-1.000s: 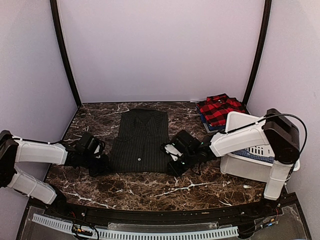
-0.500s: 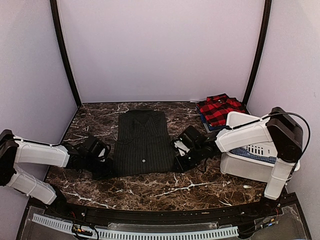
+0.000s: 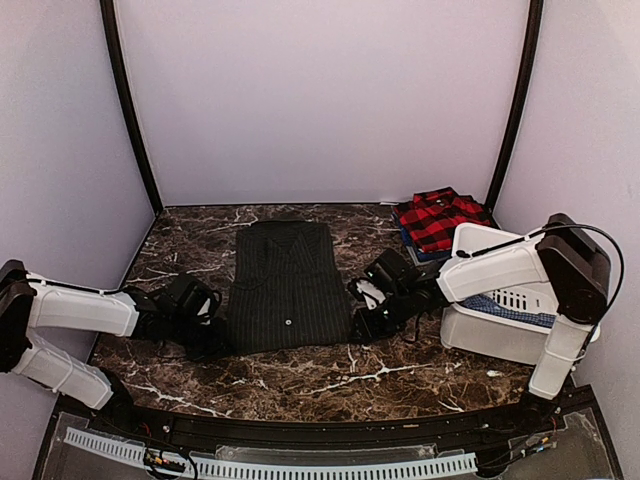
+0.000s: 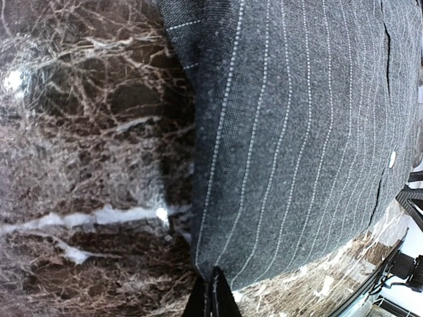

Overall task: Fold and stack the long sleeve shirts
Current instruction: Pick up the 2/3-rectangle-folded shirt from the center of the board.

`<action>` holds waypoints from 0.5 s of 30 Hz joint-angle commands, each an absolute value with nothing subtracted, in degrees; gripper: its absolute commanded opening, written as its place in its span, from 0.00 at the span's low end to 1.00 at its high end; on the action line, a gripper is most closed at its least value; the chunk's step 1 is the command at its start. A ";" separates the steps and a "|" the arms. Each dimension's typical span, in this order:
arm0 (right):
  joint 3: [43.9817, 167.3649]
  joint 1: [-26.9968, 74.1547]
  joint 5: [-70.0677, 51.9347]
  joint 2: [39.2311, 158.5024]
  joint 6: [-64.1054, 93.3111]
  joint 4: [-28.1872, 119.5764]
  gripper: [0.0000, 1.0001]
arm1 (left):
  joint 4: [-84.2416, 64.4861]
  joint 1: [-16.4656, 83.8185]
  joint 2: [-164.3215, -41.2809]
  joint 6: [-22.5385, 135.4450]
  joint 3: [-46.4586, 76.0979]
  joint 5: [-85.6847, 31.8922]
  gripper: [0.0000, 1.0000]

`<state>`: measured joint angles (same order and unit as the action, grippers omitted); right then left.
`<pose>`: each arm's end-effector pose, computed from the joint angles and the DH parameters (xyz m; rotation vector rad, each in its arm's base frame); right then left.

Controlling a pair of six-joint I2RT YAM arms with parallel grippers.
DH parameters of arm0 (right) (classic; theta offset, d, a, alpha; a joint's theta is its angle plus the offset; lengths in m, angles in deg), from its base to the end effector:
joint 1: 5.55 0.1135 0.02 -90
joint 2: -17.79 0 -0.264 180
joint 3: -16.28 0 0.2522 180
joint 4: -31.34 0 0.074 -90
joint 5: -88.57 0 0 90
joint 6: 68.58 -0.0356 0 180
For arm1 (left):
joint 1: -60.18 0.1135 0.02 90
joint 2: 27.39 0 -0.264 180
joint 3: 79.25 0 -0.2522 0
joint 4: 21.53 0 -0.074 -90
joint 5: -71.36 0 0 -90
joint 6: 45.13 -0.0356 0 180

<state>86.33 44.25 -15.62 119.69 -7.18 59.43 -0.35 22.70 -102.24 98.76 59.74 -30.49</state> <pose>0.2147 0.2676 0.1448 -0.6058 2.7293 0.7437 0.1724 -0.1414 0.1387 -0.3027 2.7280 -0.8174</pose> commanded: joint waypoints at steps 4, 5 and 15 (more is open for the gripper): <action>85.39 44.02 -17.42 121.40 -9.14 55.04 0.28 | 1.42 22.12 -102.10 99.01 60.74 -29.98 0.00; 85.41 44.02 -17.57 121.58 -9.26 54.67 0.27 | 1.39 22.12 -102.17 99.01 60.67 -29.97 0.00; 86.40 44.02 -15.71 120.48 -9.83 54.31 0.00 | 3.06 21.67 -101.79 97.02 58.71 -30.24 0.00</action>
